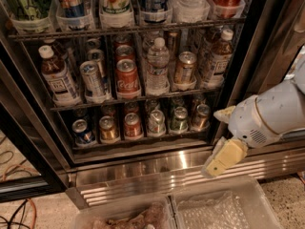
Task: Pick green can from bottom shelf of fridge
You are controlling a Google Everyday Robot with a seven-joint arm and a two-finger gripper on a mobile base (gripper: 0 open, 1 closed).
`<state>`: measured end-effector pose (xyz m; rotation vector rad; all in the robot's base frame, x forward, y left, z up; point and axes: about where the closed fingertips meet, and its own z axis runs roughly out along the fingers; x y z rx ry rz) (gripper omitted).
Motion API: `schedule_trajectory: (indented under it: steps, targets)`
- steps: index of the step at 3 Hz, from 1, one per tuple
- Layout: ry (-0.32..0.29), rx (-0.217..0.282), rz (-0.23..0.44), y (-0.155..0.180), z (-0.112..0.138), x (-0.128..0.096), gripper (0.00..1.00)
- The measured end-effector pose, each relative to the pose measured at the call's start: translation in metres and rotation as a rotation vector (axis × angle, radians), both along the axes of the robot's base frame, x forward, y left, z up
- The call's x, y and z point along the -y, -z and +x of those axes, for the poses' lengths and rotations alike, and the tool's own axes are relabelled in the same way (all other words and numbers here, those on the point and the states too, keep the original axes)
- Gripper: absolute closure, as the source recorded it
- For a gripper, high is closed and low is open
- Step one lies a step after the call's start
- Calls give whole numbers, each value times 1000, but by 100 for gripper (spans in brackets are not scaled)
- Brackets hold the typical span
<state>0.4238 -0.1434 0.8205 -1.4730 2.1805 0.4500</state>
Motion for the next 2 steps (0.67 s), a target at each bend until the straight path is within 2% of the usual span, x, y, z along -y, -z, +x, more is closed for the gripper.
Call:
schedule_trajectory:
  steps: [1,2]
  targets:
    - [1,-7,7,5,1,-1,0]
    - [-28,45,-10,3,-2,-13,0]
